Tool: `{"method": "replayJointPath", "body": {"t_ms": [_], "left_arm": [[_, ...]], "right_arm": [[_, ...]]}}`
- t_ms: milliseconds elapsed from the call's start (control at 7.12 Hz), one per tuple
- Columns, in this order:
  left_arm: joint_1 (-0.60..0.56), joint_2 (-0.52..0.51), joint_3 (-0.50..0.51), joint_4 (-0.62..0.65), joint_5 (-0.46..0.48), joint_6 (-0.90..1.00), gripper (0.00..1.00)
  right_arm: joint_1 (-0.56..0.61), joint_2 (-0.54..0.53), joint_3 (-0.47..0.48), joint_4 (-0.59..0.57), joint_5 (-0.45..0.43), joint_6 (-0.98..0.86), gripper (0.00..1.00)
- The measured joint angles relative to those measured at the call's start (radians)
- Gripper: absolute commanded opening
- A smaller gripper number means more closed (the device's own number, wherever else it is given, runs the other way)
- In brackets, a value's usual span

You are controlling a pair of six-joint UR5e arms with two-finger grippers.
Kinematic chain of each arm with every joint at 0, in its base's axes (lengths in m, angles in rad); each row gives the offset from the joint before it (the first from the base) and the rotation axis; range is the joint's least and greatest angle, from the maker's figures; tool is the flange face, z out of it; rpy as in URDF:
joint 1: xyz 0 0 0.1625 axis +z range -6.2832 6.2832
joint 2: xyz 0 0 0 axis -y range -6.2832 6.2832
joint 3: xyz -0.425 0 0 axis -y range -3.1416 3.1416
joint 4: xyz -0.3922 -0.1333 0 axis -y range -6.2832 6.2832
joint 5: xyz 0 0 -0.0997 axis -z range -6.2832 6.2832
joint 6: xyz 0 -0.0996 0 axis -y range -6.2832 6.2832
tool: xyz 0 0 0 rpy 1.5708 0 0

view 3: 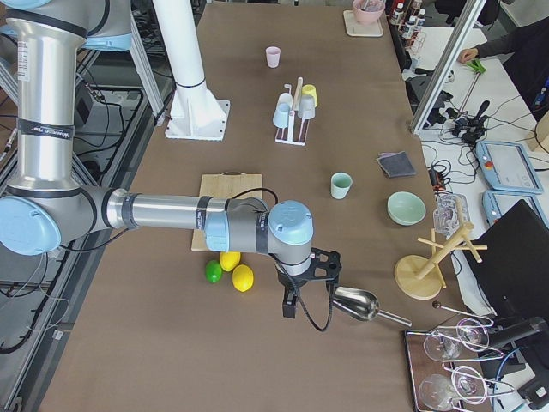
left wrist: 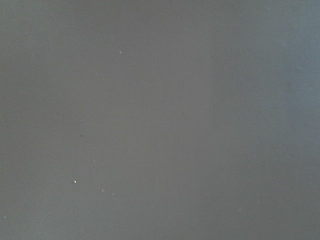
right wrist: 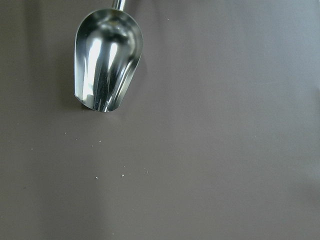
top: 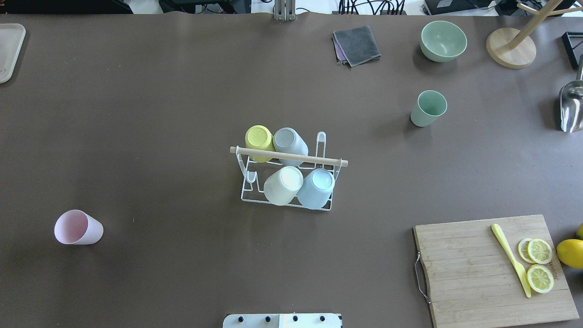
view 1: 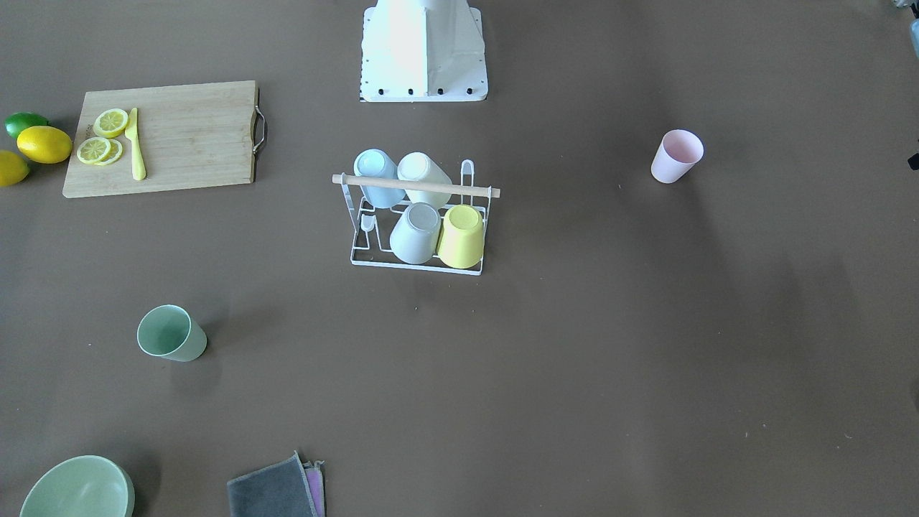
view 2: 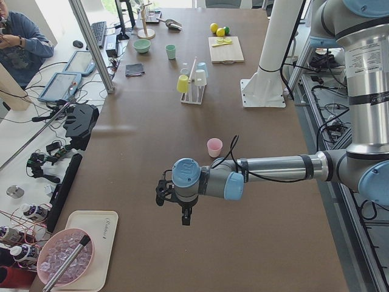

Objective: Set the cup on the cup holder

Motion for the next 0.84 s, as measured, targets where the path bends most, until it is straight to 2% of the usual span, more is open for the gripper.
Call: {"method": "replayJointPath", "body": {"t_ms": [843], "left_arm": [[-0.008, 0.012, 0.001, 0.002, 0.001, 0.001, 0.99]], "right_arm": [[0.0, 0.0, -0.001, 0.0, 0.001, 0.0, 1.0]]}}
